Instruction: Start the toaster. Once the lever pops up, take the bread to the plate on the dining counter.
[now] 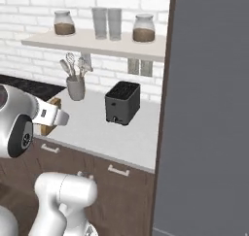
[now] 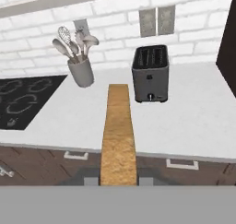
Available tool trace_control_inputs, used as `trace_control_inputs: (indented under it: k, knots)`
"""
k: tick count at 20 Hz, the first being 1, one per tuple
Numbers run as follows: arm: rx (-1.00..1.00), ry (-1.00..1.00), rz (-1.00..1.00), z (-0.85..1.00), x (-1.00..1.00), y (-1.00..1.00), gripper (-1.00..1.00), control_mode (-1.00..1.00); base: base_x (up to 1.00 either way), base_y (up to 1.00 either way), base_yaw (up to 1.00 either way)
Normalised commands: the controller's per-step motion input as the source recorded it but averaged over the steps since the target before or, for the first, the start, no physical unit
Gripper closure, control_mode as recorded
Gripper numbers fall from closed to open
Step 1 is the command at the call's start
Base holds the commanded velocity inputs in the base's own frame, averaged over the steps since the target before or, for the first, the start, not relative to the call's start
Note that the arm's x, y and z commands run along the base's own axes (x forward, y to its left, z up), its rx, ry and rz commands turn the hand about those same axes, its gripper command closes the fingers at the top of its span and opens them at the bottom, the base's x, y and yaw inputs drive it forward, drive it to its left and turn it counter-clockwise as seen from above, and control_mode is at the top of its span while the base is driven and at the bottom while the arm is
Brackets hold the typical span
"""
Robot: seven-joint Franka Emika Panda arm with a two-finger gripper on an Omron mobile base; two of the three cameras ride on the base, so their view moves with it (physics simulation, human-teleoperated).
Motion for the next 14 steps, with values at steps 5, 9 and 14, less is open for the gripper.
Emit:
trace_control_inputs:
  k: [5, 9, 14]
  knots:
    - [0.00, 0.00, 0.00, 0.00, 0.00, 0.00, 1.00, 1.00, -0.19, 0.00, 1.00]
    - [0.00, 0.00, 0.00, 0.00, 0.00, 0.00, 1.00, 1.00, -0.17, 0.00, 1.00]
    - [0.00, 0.00, 0.00, 0.00, 0.00, 0.00, 1.00, 1.00, -0.16, 0.00, 1.00]
